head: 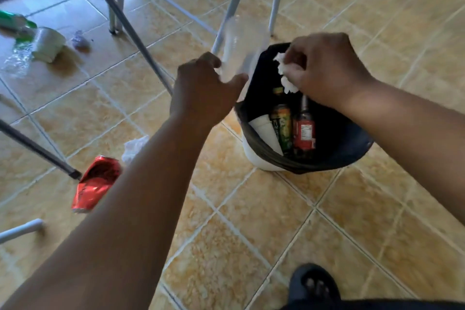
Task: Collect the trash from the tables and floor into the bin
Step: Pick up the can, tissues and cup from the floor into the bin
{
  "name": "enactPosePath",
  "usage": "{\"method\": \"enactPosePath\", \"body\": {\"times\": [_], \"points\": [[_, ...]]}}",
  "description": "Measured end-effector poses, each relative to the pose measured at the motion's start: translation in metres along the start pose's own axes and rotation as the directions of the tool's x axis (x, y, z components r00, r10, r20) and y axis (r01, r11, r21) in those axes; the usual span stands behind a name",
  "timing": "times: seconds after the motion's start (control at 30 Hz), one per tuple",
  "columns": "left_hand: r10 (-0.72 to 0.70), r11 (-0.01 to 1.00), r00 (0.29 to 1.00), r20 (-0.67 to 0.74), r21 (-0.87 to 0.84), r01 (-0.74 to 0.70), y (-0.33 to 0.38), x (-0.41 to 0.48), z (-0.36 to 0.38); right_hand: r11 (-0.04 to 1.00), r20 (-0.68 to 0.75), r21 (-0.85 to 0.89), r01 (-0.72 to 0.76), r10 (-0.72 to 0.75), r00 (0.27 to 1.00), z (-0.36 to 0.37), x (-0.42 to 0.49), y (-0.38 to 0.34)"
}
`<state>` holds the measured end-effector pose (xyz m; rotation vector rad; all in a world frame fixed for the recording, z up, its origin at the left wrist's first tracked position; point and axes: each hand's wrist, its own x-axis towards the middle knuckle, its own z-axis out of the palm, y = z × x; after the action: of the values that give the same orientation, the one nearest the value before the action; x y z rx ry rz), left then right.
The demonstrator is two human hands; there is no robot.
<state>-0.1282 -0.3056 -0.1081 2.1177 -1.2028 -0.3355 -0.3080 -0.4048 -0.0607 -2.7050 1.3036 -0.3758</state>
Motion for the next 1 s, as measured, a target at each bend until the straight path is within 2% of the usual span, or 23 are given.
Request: {"method": "enactPosePath", "body": {"times": [0.1,0.2,0.3,0.4,0.53,0.67,0.8,0.9,1.0], "points": [[0.105,0.994,0.993,0.051,0.025,-0.107,0.025,-0.012,0.017,0.992,0.139,-0.032,-0.119,0.122,0.983,0.006,-0.021,0.032],[0.161,0.981,0.983,0.089,0.090,-0.169,0.031,-0.024,0.031,0.985,0.227,-0.097,-0.145,0.164,0.960,0.010,-0.029,0.043],[0.126,0.991,0.991,0.050,0.048,-0.129,0.025,-0.026,0.031,0.983,0.101,-0.124,-0.132,0.145,0.984,0.004,-0.022,0.042],[0.056,0.998,0.998,-0.034,0.012,-0.055,0.012,-0.016,0.012,0.996,-0.052,-0.016,-0.093,0.092,0.994,-0.006,-0.006,0.018],[-0.153,0.986,0.983,-0.106,0.045,0.158,-0.049,0.008,-0.017,0.985,-0.067,0.136,0.106,-0.097,0.993,0.007,0.013,-0.057],[-0.399,0.900,0.908,-0.132,0.133,0.415,-0.149,0.003,-0.048,0.948,0.062,0.186,0.259,-0.275,0.960,0.069,0.029,-0.147],[-0.583,0.774,0.803,-0.124,0.217,0.595,-0.219,-0.037,-0.063,0.941,0.246,0.138,0.308,-0.334,0.910,0.158,0.032,-0.200],[-0.675,0.673,0.728,-0.124,0.302,0.675,-0.255,-0.070,-0.067,0.944,0.441,0.096,0.316,-0.325,0.837,0.224,0.019,-0.227],[-0.743,0.608,0.666,-0.058,0.357,0.709,-0.281,-0.093,-0.065,0.920,0.590,0.034,0.390,-0.333,0.736,0.274,0.003,-0.246]]}}
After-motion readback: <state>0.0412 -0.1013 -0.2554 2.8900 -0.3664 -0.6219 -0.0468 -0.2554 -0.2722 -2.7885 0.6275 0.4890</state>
